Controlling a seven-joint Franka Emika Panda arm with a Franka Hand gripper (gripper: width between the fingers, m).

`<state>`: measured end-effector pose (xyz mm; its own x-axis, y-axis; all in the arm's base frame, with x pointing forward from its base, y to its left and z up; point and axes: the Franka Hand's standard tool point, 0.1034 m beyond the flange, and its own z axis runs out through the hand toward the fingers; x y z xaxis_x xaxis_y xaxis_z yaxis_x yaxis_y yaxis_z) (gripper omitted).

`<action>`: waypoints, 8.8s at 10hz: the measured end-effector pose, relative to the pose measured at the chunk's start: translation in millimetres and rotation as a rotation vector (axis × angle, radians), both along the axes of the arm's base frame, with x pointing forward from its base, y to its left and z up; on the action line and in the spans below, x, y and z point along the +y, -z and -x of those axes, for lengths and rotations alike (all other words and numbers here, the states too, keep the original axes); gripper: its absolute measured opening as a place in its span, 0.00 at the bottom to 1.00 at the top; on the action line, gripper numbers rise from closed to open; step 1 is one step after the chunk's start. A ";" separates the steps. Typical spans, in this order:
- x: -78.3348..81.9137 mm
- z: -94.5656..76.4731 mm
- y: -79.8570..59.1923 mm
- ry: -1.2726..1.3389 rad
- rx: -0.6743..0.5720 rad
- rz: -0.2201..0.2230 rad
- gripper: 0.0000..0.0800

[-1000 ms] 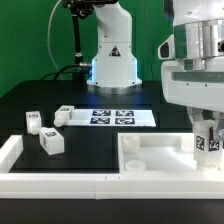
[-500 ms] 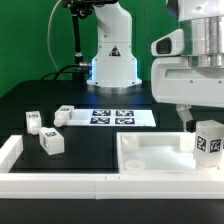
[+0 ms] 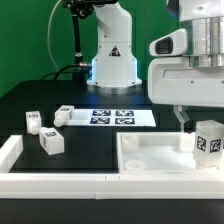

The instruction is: Assemble one leg

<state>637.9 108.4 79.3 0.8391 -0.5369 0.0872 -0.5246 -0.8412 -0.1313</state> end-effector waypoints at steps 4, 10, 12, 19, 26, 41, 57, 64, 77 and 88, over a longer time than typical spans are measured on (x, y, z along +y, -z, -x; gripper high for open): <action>-3.1 1.2 3.0 -0.047 0.001 0.007 0.81; 6.5 3.1 2.4 -0.422 -0.004 0.077 0.81; 10.3 5.9 1.8 -0.401 -0.012 0.076 0.81; 6.8 0.9 3.4 -0.577 -0.016 0.139 0.68; 4.1 2.8 4.0 0.058 0.028 0.061 0.36; 14.9 3.1 5.7 -0.157 0.011 0.075 0.80; 2.7 2.1 8.0 0.361 0.035 0.026 0.36; 4.1 3.4 8.5 0.935 0.026 -0.137 0.52; 3.2 -1.9 3.2 -0.405 -0.018 0.106 0.66; 4.4 2.4 3.6 0.780 0.118 -0.059 0.36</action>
Offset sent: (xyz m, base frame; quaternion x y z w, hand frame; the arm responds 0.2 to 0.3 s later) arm 0.0000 0.0000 0.0000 0.0000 0.0000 0.0000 1.0000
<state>635.5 112.8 75.7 0.2208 -0.9750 -0.0258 -0.9733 -0.2186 -0.0705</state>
